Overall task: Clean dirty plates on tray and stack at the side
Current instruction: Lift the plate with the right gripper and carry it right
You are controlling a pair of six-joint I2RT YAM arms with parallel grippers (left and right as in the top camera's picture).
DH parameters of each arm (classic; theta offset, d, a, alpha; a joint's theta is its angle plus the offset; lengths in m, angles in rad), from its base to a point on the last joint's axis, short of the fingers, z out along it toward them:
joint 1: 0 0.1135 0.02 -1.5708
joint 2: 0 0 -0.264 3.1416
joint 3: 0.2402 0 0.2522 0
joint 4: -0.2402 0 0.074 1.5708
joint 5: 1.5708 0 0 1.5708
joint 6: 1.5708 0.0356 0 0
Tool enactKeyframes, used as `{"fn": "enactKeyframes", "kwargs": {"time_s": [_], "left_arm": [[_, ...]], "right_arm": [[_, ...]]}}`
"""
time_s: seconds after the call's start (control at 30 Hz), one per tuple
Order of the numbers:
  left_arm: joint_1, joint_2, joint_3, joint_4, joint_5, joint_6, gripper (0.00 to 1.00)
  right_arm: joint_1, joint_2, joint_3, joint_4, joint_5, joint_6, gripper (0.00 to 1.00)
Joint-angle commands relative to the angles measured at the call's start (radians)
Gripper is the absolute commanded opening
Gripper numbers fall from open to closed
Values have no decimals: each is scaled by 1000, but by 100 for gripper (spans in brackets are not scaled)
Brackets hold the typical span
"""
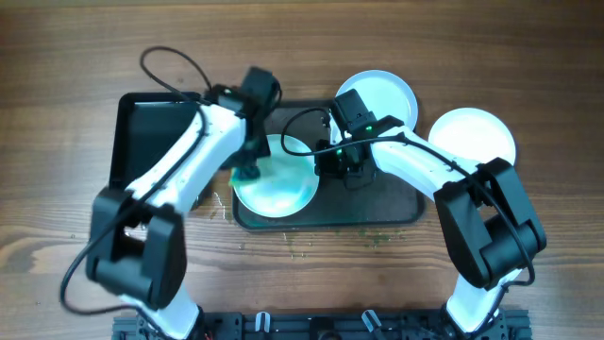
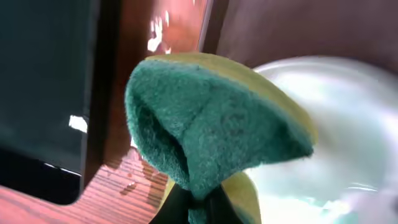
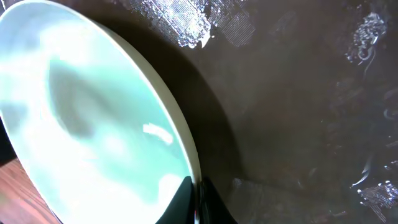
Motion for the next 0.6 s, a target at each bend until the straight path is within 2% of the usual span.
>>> {"fn": "enactKeyframes", "kwargs": {"time_s": [0.0, 0.17, 0.37, 0.47, 0.53, 0.57], "left_arm": [[11, -125, 51, 0, -38, -20, 4], [68, -144, 51, 20, -37, -21, 4], [79, -144, 51, 40, -37, -21, 4], [79, -144, 51, 50, -37, -21, 4], [79, -144, 51, 50, -37, -21, 4], [79, -144, 51, 50, -37, -21, 4]], "right_arm": [[2, -3, 28, -34, 119, 15, 4], [64, -155, 54, -118, 460, -26, 4], [220, -285, 54, -165, 907, -50, 4], [315, -339, 54, -168, 1143, -129, 4], [427, -364, 55, -163, 1420, -220, 4], [449, -364, 55, -161, 1462, -248, 4]]}}
